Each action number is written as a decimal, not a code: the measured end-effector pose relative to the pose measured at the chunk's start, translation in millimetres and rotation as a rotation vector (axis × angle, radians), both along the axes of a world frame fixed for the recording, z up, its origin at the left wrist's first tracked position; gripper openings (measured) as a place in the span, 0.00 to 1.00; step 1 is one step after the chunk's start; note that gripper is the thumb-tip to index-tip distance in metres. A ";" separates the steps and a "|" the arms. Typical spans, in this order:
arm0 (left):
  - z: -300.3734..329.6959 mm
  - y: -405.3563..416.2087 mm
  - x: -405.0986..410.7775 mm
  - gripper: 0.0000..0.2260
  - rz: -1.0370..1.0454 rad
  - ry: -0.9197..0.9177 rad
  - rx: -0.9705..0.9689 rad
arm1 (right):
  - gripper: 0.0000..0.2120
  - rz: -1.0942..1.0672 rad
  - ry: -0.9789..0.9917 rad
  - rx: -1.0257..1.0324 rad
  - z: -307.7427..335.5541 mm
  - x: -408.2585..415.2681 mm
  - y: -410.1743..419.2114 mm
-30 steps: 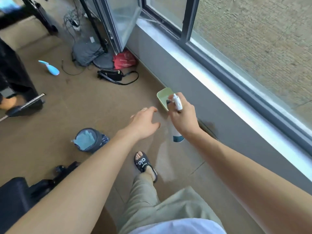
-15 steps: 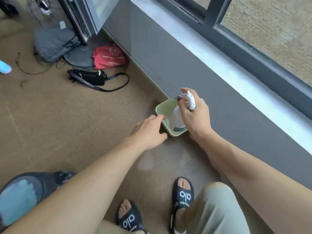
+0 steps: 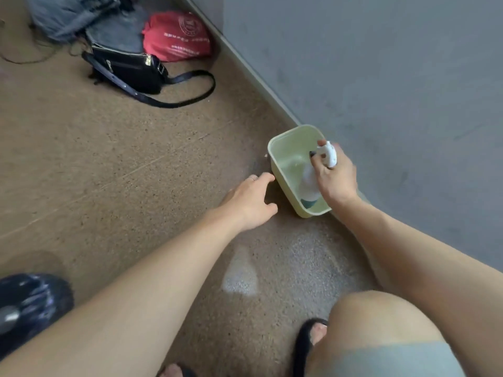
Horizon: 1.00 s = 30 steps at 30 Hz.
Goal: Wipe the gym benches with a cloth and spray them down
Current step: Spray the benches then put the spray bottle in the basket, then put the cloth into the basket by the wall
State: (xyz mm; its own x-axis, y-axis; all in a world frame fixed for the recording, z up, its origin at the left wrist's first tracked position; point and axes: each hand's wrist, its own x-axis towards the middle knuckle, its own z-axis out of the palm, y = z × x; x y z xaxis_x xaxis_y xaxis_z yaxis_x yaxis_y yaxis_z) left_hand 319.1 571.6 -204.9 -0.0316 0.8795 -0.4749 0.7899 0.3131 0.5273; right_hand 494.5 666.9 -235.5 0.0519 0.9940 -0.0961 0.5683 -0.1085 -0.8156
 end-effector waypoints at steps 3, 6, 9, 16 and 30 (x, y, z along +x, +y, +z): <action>-6.0 -14.3 -16.0 0.29 0.051 0.010 -0.034 | 0.14 -0.026 -0.038 -0.036 -18.3 6.7 -8.5; -16.7 -17.2 -28.6 0.29 0.072 0.036 -0.025 | 0.14 0.013 -0.043 -0.040 -34.1 10.3 -11.9; -23.9 -17.1 -35.6 0.29 0.096 0.049 -0.023 | 0.19 0.052 -0.063 -0.016 -35.7 12.6 -11.9; -0.7 -23.6 -65.7 0.29 0.060 0.106 -0.031 | 0.26 0.173 -0.248 0.174 12.3 -4.7 -13.6; 52.1 -136.6 -229.5 0.27 0.576 0.469 -0.043 | 0.12 1.041 -0.007 -0.046 83.1 -317.7 -133.0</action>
